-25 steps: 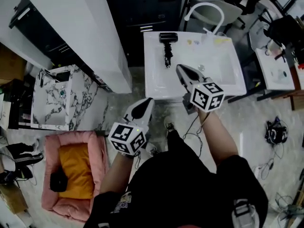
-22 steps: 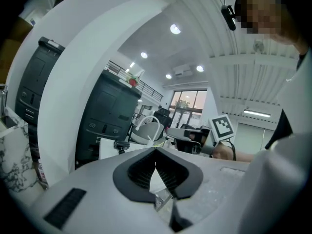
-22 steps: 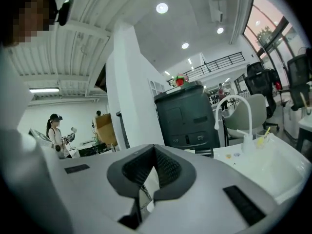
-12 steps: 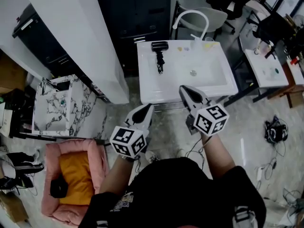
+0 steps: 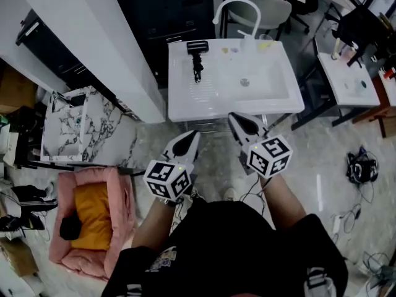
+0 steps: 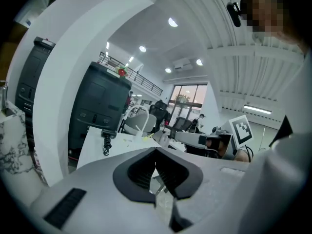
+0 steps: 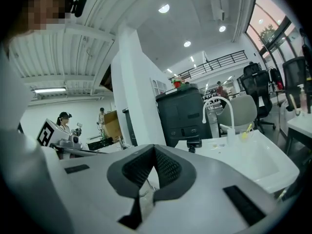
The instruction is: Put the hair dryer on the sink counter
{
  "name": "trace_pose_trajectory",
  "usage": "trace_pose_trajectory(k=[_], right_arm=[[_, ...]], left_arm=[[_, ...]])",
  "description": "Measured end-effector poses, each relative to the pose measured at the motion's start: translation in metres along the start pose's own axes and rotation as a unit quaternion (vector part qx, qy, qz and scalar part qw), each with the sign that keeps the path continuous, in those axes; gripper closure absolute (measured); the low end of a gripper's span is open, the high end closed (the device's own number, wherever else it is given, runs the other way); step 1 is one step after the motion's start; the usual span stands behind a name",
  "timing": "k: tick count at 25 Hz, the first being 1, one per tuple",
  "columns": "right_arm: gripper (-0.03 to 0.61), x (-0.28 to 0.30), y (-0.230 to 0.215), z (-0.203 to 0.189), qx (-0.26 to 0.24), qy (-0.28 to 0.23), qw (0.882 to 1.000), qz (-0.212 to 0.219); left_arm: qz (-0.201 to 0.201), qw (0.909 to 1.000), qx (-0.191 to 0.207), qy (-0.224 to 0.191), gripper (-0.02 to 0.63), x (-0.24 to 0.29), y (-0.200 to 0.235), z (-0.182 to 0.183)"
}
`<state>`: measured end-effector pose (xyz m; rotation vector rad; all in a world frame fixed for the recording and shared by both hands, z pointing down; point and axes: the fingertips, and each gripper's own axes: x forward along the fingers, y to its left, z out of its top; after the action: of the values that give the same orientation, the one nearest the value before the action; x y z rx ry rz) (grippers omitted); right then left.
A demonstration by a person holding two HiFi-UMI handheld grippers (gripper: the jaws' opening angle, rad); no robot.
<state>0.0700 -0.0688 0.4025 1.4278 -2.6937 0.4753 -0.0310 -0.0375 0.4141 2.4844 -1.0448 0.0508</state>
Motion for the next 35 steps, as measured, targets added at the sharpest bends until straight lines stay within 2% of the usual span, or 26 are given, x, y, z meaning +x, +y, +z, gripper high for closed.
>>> trace_pose_trajectory(k=[7, 15, 35], right_arm=[[0.581, -0.031, -0.010, -0.008, 0.010, 0.000, 0.999, 0.035], [0.581, -0.048, -0.008, -0.012, 0.019, 0.002, 0.998, 0.062], [0.581, -0.084, -0.026, -0.014, 0.025, 0.002, 0.998, 0.060]], left_arm=[[0.032, 0.9995, -0.002, 0.006, 0.611, 0.001, -0.037, -0.025], [0.058, 0.9983, -0.002, -0.006, 0.611, -0.006, -0.057, -0.034], [0.053, 0.9985, 0.004, -0.012, 0.611, 0.002, -0.093, -0.041]])
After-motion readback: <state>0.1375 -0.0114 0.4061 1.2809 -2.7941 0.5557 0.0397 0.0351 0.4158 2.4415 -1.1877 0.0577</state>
